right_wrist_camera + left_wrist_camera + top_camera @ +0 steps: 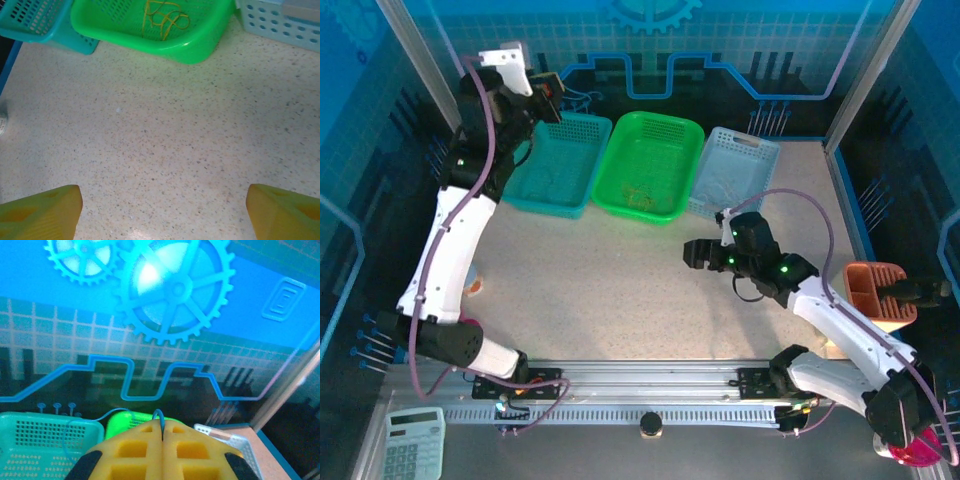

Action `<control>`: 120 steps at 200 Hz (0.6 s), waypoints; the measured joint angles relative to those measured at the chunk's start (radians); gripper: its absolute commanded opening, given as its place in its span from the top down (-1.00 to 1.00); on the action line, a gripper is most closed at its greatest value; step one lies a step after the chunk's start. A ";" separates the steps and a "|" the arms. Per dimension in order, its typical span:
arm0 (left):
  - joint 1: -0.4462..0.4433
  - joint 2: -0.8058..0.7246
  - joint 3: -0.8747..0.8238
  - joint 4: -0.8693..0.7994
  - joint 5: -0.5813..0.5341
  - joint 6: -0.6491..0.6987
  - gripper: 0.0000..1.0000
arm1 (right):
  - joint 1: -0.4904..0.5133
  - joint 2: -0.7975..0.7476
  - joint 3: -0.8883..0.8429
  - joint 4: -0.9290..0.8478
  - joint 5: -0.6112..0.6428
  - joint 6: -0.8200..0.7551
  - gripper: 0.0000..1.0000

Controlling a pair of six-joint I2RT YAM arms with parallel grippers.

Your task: Untangle the cables

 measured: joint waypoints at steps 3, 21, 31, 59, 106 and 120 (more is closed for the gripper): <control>0.003 0.006 0.007 0.000 -0.002 0.001 1.00 | -0.002 -0.003 -0.002 -0.004 0.001 0.000 -0.72; 0.026 0.046 0.037 0.003 -0.015 0.017 1.00 | -0.006 -0.023 -0.014 -0.025 0.003 0.000 -0.72; 0.040 0.064 0.040 0.006 -0.026 0.019 1.00 | -0.006 -0.033 -0.018 -0.039 0.004 0.000 -0.72; 0.087 0.109 0.036 0.012 -0.048 0.019 1.00 | -0.015 -0.073 -0.026 -0.073 0.008 -0.004 -0.73; 0.143 0.149 -0.029 0.039 -0.078 0.019 1.00 | -0.035 -0.132 -0.028 -0.118 0.018 -0.018 -0.74; 0.151 0.158 -0.048 0.048 -0.081 0.019 1.00 | -0.043 -0.145 -0.035 -0.130 0.021 -0.019 -0.74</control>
